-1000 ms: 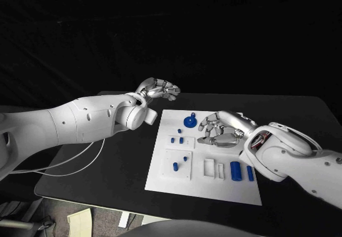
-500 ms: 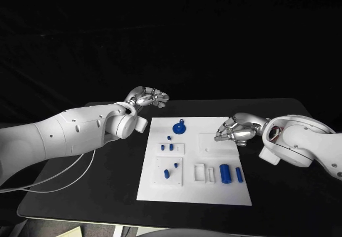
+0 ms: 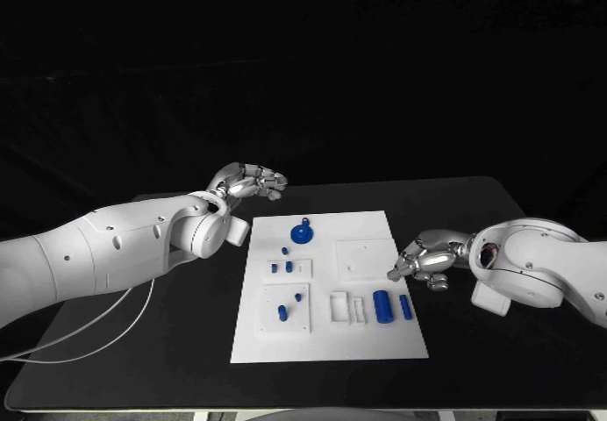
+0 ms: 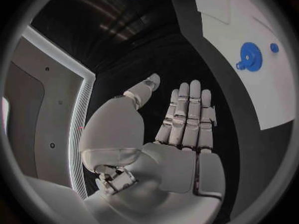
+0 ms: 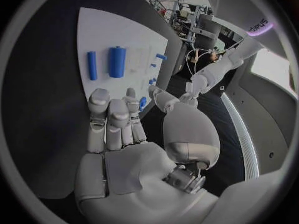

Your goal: Assemble the parts on the task board

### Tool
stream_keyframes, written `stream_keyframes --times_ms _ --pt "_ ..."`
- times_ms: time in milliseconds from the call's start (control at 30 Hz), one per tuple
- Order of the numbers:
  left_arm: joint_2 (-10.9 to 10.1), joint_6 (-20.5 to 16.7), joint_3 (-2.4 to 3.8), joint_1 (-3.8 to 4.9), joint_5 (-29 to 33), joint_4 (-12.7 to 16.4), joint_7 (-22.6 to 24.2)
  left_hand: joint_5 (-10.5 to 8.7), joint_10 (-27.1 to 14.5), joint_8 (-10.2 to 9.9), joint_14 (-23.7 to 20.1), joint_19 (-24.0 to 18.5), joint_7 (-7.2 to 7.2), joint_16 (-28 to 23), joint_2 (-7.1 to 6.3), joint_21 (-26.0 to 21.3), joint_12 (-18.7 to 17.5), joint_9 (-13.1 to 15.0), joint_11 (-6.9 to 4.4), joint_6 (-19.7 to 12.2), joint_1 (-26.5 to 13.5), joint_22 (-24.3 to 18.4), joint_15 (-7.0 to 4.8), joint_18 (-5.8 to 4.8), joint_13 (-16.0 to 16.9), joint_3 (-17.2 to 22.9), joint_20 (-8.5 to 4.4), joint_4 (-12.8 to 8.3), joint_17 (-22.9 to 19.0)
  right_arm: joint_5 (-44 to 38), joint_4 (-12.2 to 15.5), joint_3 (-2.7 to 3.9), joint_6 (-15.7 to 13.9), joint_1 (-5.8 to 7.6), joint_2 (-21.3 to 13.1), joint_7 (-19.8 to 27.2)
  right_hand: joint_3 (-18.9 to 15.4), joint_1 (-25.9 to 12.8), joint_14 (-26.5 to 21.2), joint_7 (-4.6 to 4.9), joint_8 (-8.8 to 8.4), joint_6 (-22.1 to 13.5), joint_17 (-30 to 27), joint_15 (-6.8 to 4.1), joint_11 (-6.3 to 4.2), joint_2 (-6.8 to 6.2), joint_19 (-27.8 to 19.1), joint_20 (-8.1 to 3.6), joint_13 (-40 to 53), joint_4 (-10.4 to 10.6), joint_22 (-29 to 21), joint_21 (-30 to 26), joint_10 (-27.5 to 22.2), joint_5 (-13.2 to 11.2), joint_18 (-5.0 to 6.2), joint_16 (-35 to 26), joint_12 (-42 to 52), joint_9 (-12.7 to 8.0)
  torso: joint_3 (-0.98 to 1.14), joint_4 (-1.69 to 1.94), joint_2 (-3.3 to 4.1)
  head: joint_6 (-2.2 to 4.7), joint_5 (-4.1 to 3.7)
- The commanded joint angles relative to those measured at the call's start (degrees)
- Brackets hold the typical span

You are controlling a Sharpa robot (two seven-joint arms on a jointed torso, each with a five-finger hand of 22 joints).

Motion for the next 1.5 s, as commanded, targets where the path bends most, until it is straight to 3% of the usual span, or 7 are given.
stream_keyframes --times_ms 33,267,500,567,700,967,1500 --pt "-0.3 0.8 -0.46 -0.16 0.7 0.8 0.6 -0.07 -0.5 0.4 -0.1 0.2 -0.03 -0.4 -0.24 -0.4 0.0 -0.1 0.00 -0.6 -0.7 0.1 0.47 0.33 -0.1 -0.2 0.02 0.4 0.1 1.6 0.2 -0.41 -5.5 0.01 0.3 -7.7 -0.1 -0.6 -0.3 0.54 0.14 0.9 0.1 -0.17 -0.24 0.27 -0.4 -0.07 0.2 0.2 1.0 0.2 0.1 -0.2 3.22 0.1 0.1 0.3 -0.42 -0.37 -1.42 -0.45 -0.56" --pt "-0.7 1.1 -0.99 -1.55 1.1 1.4 0.8 -0.13 -0.6 0.4 -0.4 0.1 0.01 -0.9 -0.83 -0.6 0.0 -0.2 0.03 -0.7 -1.6 0.3 0.60 0.37 -0.1 -0.6 0.11 1.1 0.4 -1.5 0.3 -3.52 -4.9 -0.05 1.3 -10.5 4.3 -1.4 0.0 0.59 -0.53 0.8 0.4 -0.10 -0.16 -2.61 -0.4 0.00 1.2 1.9 0.8 0.4 0.2 -4.4 3.22 -0.2 -0.1 1.2 -1.07 -0.82 -3.17 -1.21 -0.95" --pt "-1.5 1.5 -1.30 -2.69 1.1 2.4 0.8 0.13 -0.8 0.4 -1.3 -0.2 0.11 -2.4 -1.50 -1.3 0.0 -0.4 0.04 -1.3 -6.2 0.7 1.01 0.92 -0.2 -4.5 0.50 2.2 1.1 -5.2 -0.2 -4.56 -3.4 -0.64 3.1 -11.3 5.0 -3.7 0.2 0.60 -0.81 0.8 0.6 -0.09 -0.18 -4.57 -0.3 0.03 1.6 4.2 0.8 0.6 0.4 -5.2 3.22 -0.3 -0.4 1.7 -1.55 -1.03 -4.32 -2.01 -1.51" --pt "-1.9 1.7 -1.42 -2.79 1.1 2.9 0.8 0.02 -0.9 0.5 -1.5 -0.3 0.11 -3.0 -1.57 -1.6 0.0 -0.5 0.04 -1.4 -7.6 0.7 1.15 1.12 -0.3 -5.5 0.64 2.4 1.3 -6.2 -0.4 -4.69 -3.1 -0.85 3.7 -11.3 5.6 -4.2 0.2 0.58 -0.90 0.9 0.7 -0.11 -0.21 -5.34 -0.2 -0.02 1.8 5.2 0.7 0.6 0.5 -5.4 3.22 -0.3 -0.5 1.9 -1.98 -0.61 -4.32 -2.11 -2.08" --pt "-2.5 2.4 -1.61 -2.83 1.2 3.9 0.7 0.00 -1.2 0.4 -2.0 -0.3 0.18 -4.1 -1.63 -2.1 -0.1 -0.6 0.10 -1.7 -10.2 0.8 1.47 1.48 -0.4 -6.9 0.93 3.6 1.5 -7.5 -0.6 -4.76 -2.9 -1.18 4.6 -11.4 6.1 -5.0 0.3 0.54 -0.99 0.9 0.9 -0.14 -0.22 -6.62 -0.2 -0.09 2.0 6.6 0.7 0.7 0.5 -5.6 3.22 -0.3 -0.6 2.2 -2.14 -0.52 -4.35 -2.61 -2.43" --pt "-2.9 2.9 -1.68 -2.83 1.2 4.8 0.3 -0.02 -1.4 0.3 -2.7 -0.4 0.29 -5.6 -1.69 -2.7 -0.1 -0.8 0.16 -2.2 -12.0 0.9 1.89 2.00 -0.5 -7.6 1.33 4.9 1.7 -9.2 -1.5 -4.82 -1.9 -1.56 6.3 -11.3 6.6 -5.5 0.3 0.52 -1.04 0.9 1.0 -0.17 -0.26 -7.89 -0.1 -0.21 2.2 8.0 0.7 0.8 0.6 -5.6 3.22 -0.4 -0.7 2.7 -2.08 -0.45 -3.95 -2.71 -2.50" --pt "-3.1 3.1 -1.78 -2.83 1.2 5.2 0.1 0.05 -1.7 0.3 -2.8 -0.4 0.37 -6.0 -1.46 -2.8 -0.1 -0.9 0.26 -2.4 -11.9 1.0 2.02 2.20 -0.6 -7.5 1.48 5.0 1.9 -11.1 -3.8 -4.92 0.5 -3.54 9.3 -11.7 6.8 -4.8 0.3 0.39 -0.83 1.3 1.1 -0.24 -0.36 -7.36 -0.2 -0.24 2.5 8.0 0.8 1.0 0.5 -5.6 3.22 -0.4 -0.8 3.2 -1.82 -0.66 -3.66 -3.42 -1.81"
